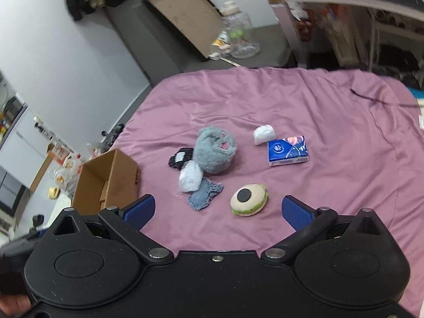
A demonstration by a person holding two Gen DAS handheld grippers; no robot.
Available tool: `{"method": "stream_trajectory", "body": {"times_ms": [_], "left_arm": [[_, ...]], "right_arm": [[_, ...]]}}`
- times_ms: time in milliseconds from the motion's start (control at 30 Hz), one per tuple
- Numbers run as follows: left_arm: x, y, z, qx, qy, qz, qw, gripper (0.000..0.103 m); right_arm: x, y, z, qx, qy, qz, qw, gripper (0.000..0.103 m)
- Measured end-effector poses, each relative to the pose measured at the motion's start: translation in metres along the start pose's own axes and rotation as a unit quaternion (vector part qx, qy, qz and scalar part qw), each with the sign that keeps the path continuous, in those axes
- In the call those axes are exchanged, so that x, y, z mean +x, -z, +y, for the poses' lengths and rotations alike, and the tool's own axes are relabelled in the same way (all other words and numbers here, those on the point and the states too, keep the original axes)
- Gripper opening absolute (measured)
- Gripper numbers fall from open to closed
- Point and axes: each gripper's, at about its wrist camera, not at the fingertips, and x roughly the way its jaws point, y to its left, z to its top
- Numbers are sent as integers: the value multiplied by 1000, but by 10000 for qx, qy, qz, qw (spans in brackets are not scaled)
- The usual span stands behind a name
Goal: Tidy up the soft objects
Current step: 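Move the left tool toward the white plastic bag while the right tool approaches the burger toy, then close the left gripper on the white plastic bag while the right gripper grasps the burger toy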
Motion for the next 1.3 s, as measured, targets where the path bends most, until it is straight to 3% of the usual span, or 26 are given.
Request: {"method": "stream_trajectory", "body": {"times_ms": [833,1067,1300], "left_arm": [[113,-20,-42,-107,291,314,9990,97],[141,-23,-53,-82,280,379,9989,93],[166,-19,-59,-86,209,517,9984,88]], "right_arm": [[107,-23,-56,1570,227,896,9833,102],[137,-20,-63,1726,235,1258,9766,93],[157,-17,-74,1874,160,1481,9709,74]]}}
